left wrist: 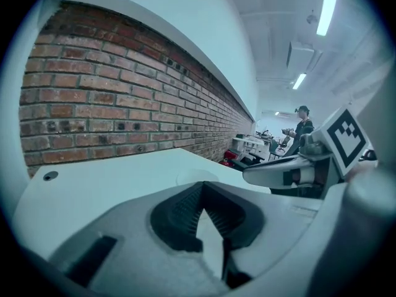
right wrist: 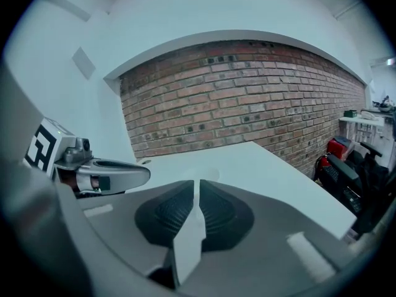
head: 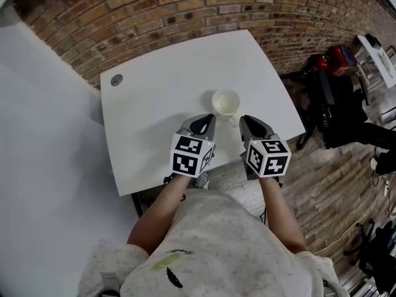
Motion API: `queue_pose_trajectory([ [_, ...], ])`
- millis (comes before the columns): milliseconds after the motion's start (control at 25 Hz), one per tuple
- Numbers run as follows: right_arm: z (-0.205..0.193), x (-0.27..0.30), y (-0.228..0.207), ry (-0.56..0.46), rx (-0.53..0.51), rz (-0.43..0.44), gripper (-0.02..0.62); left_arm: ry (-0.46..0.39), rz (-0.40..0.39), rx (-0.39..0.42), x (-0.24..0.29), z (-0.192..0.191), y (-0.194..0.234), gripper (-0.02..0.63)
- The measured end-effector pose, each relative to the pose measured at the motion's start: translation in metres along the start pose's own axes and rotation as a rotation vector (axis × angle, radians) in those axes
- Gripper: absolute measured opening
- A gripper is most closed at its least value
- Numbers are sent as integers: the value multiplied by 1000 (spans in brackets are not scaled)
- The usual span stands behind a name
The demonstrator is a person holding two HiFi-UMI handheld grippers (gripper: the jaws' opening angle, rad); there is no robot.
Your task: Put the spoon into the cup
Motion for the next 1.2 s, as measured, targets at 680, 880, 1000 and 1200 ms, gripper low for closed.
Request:
queue_pose_trajectory([
  [680, -6, -63, 12, -50, -55, 39, 11, -23, 32, -4, -36, -15, -42, -5],
  [880, -10, -71, 16, -53, -64, 43, 11, -28, 38, -6, -43, -20, -49, -5],
  [1000, -10, -73, 17, -53, -66, 46, 11, -31, 36, -6, -43, -19, -50, -5],
  [1200, -11, -75, 19, -53, -66, 45, 11, -33, 32, -7, -45, -20, -52, -5],
])
Point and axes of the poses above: the fingertips, and each gripper's own axes: x forward along the fingers, y to its left, z out of its top, the point moved 6 cm from there along -x, backward along the fingers, and after that the axes turned 2 degrees about z, right-handed, at the moved point
